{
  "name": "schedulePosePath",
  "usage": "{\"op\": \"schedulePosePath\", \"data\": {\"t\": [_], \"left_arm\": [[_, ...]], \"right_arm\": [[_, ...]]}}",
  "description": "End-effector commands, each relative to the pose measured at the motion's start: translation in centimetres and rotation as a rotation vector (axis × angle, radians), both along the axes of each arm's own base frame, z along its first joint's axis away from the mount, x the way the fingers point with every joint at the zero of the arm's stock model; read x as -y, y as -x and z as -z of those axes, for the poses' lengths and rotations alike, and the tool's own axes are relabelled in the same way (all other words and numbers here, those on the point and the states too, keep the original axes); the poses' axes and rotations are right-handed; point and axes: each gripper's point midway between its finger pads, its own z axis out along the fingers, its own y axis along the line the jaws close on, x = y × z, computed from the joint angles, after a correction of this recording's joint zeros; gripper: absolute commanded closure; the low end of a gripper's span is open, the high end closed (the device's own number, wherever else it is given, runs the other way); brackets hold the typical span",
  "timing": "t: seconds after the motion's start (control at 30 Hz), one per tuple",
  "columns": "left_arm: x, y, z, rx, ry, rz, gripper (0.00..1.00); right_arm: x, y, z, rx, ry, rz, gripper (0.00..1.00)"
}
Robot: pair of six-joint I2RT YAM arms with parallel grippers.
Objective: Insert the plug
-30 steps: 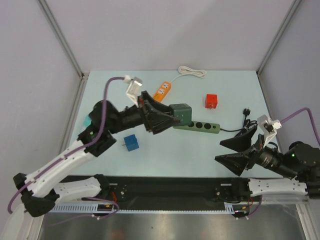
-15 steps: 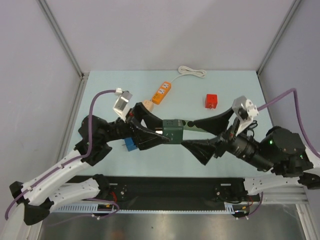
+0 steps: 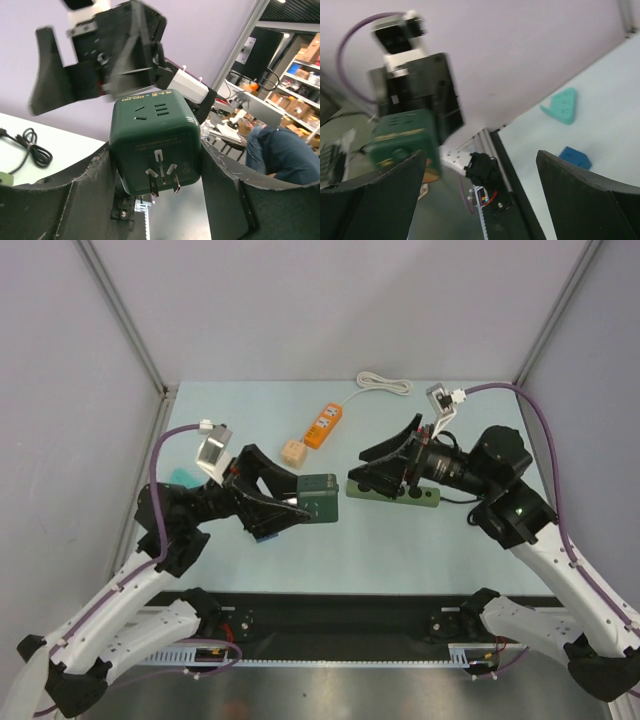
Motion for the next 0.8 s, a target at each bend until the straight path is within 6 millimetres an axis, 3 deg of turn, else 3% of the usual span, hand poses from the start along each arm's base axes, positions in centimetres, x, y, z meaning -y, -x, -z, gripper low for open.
{"op": "schedulePosePath", "data": {"t": [0.0, 0.23, 0.47, 0.77], "left_arm": [[-0.3, 0.7, -1.1, 0.029, 0.041, 0.041, 1.00], [-0.2, 0.5, -0.8, 0.002, 0.057, 0.049, 1.00], [-0.3, 0.9, -1.4, 0.003, 0.083, 0.070, 1.00], [-0.3, 0.6, -0.9, 0.001, 0.086, 0.055, 1.00]], "right_arm": [[1.0, 6.8, -5.5, 0.247, -0.134, -0.257, 0.00], [-1.0, 7.5, -3.8, 0.305, -0.091, -0.287, 0.00], [-2.8, 5.7, -2.0, 0.291, -0.013, -0.171, 0.00], [-4.3, 7.2, -3.1, 0.279, -0.091, -0.250, 0.00]]}}
